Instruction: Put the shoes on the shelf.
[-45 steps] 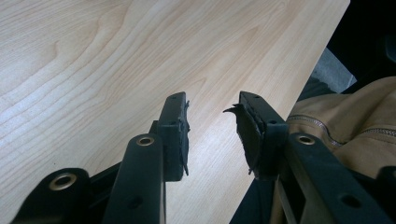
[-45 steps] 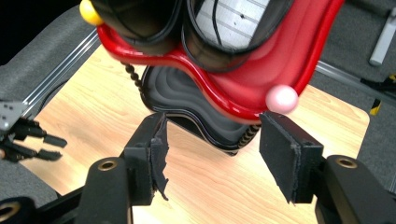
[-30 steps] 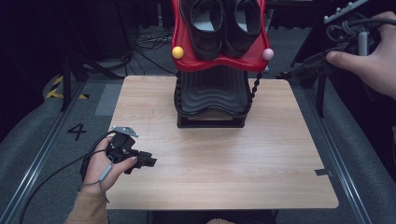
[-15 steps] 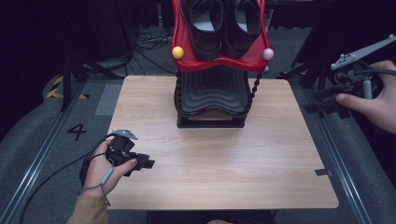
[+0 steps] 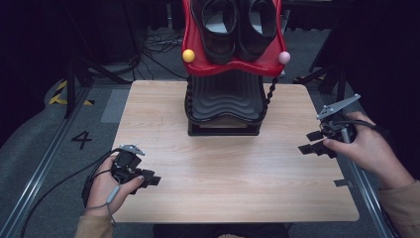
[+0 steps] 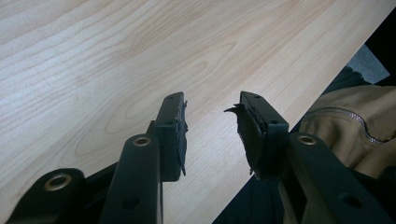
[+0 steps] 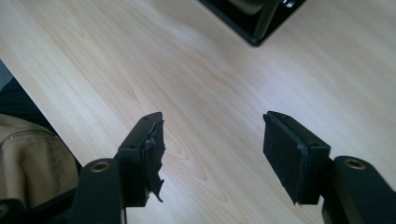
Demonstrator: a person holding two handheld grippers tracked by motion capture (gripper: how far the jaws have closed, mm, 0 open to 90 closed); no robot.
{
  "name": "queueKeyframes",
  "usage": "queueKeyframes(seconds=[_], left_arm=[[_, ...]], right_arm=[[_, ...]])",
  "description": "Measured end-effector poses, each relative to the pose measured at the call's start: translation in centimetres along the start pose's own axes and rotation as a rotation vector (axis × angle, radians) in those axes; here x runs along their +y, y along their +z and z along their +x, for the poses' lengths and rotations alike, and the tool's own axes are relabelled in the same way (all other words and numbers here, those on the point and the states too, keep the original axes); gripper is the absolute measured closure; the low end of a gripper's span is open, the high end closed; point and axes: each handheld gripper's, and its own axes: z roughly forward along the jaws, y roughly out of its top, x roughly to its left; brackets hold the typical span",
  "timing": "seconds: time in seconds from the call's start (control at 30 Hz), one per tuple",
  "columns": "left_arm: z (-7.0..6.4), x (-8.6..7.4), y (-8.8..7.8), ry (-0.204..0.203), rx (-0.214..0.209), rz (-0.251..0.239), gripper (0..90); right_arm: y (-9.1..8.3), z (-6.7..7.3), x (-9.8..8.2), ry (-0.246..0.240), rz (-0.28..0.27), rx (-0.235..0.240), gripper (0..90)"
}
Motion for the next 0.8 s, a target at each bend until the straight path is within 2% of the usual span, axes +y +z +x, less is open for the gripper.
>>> queueKeyframes(seconds=[0.17,0.3,0.37,0.43,0.47,0.5,0.53,0.57,0.67,0.73,0.8], left_arm=[[0.0,-0.1,-0.1,-0.003,0.001,-0.006,62.3],[0.0,-0.1,-0.2,-0.007,0.007,-0.016,61.9],[0.0,-0.1,-0.2,-0.006,0.008,-0.019,62.0],[0.1,-0.1,-0.2,-0.01,0.008,-0.018,62.0],[0.3,-0.1,-0.2,-0.007,0.01,-0.017,61.9],[0.4,-0.1,-0.2,-0.009,0.011,-0.018,61.9],[0.6,-0.1,-0.1,-0.009,0.015,-0.017,61.9],[0.7,-0.1,-0.1,-0.012,0.015,-0.019,61.9],[0.8,0.0,0.1,-0.011,0.018,-0.017,61.7],[0.7,0.1,0.4,-0.008,0.018,-0.014,61.3],[0.8,0.1,0.5,-0.008,0.023,-0.014,59.8]], right_arm=[[3.1,0.1,-1.2,-0.021,0.023,-0.009,41.0],[4.3,-0.4,-1.7,-0.045,0.031,-0.007,43.3],[4.7,-0.8,-2.2,-0.057,-0.013,0.005,43.8],[5.3,-1.2,-2.7,-0.032,-0.05,0.04,45.3],[5.9,-1.4,-2.7,-0.008,-0.033,0.042,43.4],[6.6,-1.5,-2.7,-0.044,0.007,0.018,42.6],[7.0,-1.6,-2.8,-0.055,0.027,0.014,42.7],[7.5,-1.7,-2.9,-0.04,0.026,0.018,40.9],[9.2,-2.0,-3.2,-0.069,0.084,0.026,36.8],[9.8,-2.1,-3.5,-0.054,0.073,0.031,35.7],[10.5,-2.4,-3.8,-0.062,0.093,0.035,33.5]])
